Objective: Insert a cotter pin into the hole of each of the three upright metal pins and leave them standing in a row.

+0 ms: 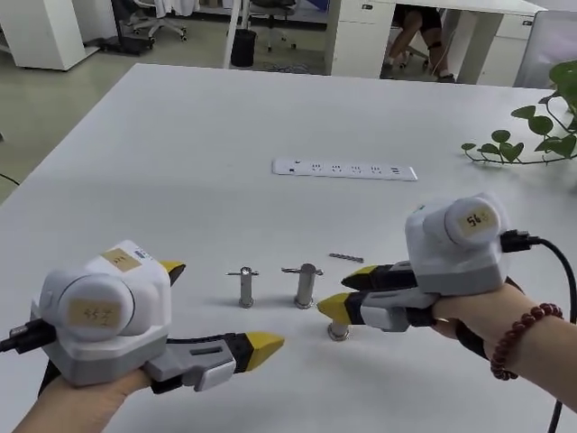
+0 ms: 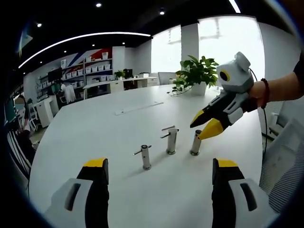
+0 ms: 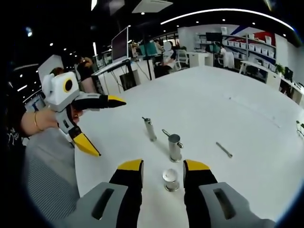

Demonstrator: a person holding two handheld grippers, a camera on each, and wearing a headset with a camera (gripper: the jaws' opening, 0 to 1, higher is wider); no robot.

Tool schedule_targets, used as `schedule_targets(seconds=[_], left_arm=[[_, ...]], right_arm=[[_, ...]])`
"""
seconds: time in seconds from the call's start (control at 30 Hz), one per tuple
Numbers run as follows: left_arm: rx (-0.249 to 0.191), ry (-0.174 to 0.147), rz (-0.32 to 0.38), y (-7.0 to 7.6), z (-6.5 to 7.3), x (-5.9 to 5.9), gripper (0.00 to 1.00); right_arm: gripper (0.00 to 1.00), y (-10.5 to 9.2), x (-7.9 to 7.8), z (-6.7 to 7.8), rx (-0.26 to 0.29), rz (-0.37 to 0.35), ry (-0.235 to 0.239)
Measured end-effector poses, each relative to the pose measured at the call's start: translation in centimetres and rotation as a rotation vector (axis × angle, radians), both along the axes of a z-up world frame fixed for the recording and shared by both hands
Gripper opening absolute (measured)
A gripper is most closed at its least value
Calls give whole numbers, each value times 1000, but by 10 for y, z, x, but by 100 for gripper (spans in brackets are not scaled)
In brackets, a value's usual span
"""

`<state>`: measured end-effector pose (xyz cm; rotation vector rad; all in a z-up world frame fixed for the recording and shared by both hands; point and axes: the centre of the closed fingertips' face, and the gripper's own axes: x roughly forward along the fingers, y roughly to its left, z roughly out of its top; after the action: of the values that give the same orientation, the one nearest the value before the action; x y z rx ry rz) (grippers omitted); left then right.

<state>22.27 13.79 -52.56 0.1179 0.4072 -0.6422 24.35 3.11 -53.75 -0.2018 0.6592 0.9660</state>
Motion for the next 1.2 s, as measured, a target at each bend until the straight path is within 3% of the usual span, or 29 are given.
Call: schedule_targets(seconds=[0.53, 1.0, 1.1, 1.2], left_arm=[[4, -8, 5, 1, 1, 2, 89], [2, -8, -5, 0, 2, 2, 88], [-29, -15, -1, 0, 4, 5, 86], [-8, -4, 0, 1, 0, 5, 86]], right_arm=[[26, -16, 27, 16, -23, -9, -28], [25, -36, 64, -4, -119, -23, 1], [25, -40, 73, -10, -144, -20, 8], [24, -43, 80, -16, -155, -20, 26]])
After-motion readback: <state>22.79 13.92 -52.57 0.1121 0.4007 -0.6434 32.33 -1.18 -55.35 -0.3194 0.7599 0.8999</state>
